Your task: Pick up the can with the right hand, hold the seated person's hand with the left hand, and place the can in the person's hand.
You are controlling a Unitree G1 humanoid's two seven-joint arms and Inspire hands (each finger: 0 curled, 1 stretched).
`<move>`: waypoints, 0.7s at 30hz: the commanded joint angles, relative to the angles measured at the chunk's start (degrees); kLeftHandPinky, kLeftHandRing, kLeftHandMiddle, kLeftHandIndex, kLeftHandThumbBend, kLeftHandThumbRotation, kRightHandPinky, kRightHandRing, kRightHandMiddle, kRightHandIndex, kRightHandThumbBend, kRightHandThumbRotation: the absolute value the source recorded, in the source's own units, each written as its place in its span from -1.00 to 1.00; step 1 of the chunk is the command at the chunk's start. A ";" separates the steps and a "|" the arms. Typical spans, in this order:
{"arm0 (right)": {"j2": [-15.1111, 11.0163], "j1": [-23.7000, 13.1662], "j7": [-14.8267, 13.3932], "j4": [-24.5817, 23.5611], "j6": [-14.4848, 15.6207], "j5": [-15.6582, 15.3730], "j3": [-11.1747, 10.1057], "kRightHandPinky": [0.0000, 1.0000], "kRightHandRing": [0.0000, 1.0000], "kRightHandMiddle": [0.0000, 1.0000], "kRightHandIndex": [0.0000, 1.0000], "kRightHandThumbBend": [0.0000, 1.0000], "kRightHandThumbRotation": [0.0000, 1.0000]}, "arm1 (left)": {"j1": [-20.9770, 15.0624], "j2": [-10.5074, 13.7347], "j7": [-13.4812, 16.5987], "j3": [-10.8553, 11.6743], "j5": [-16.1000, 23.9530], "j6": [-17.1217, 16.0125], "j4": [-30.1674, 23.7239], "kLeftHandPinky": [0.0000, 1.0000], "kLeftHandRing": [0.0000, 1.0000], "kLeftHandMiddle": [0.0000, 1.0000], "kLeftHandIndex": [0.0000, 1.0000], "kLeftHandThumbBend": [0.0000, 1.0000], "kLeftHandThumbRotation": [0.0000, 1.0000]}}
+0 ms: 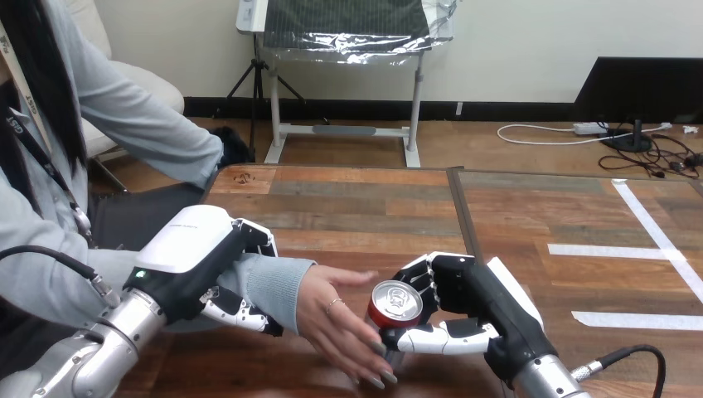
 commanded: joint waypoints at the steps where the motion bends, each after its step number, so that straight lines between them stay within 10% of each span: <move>1: 1.47 -4.81 0.24 -11.95 0.98 3.68 0.15 -0.23 -0.15 -0.07 -0.03 0.65 -1.00 | -6.78 -4.73 0.80 0.24 -2.13 -3.60 -2.12 -0.46 -0.39 -0.26 -0.21 0.96 -0.54; 21: 1.95 -5.53 0.07 -14.81 3.97 4.28 1.84 -0.23 -0.16 -0.06 -0.03 0.65 -1.00 | -6.28 -5.54 0.81 0.63 -2.34 -4.73 -2.50 -0.46 -0.39 -0.27 -0.21 0.96 -0.58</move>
